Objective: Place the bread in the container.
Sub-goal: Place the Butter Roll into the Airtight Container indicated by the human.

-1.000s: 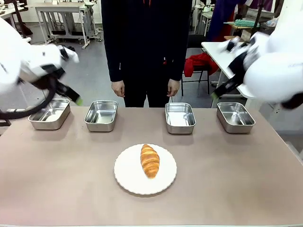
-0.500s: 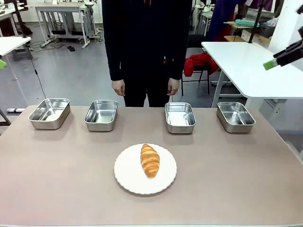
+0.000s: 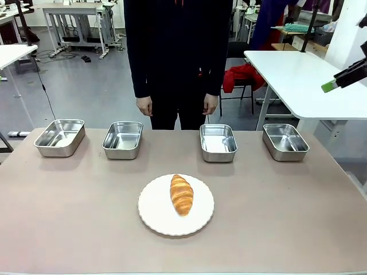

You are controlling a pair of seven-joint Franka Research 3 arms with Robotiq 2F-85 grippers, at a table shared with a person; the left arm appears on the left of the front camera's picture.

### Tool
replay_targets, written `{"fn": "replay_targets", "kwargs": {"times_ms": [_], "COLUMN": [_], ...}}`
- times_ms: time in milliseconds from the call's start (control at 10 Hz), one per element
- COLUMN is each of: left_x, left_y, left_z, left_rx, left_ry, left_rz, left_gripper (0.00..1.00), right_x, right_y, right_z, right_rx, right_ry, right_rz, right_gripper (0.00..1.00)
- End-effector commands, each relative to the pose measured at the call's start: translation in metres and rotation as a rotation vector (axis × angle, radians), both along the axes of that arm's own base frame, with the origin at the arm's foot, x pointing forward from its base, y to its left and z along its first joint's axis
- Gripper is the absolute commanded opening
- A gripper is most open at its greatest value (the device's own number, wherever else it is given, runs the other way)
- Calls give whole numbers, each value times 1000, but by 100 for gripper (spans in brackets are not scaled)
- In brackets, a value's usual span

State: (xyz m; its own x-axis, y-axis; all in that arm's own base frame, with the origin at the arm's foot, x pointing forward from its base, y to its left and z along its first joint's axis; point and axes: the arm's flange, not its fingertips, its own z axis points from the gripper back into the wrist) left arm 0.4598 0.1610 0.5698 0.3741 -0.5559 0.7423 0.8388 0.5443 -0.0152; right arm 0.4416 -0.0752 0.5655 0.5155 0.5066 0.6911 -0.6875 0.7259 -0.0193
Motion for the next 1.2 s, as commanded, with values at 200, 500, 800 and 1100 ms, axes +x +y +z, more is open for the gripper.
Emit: {"fn": "replay_targets", "kwargs": {"times_ms": [200,500,800,1100], "left_x": [7,19,28,32], "left_y": [2,15,18,16], "left_z": [-1,1,8,12], "left_rx": [-30,-44,-44,-34], "left_ry": [-10,-80,-113,-96], "left_rz": [-30,-24,3,44], "left_gripper": [100,100,100,100], "right_x": [26,42,45,42], "right_y": [-21,-58,-68,-55], "right_z": [4,10,7,16], "right_rx": [13,50,99,109], "right_ry": [-13,-91,-102,-119], "right_rz": [14,42,68,35], "right_gripper": [100,100,100,100]}}
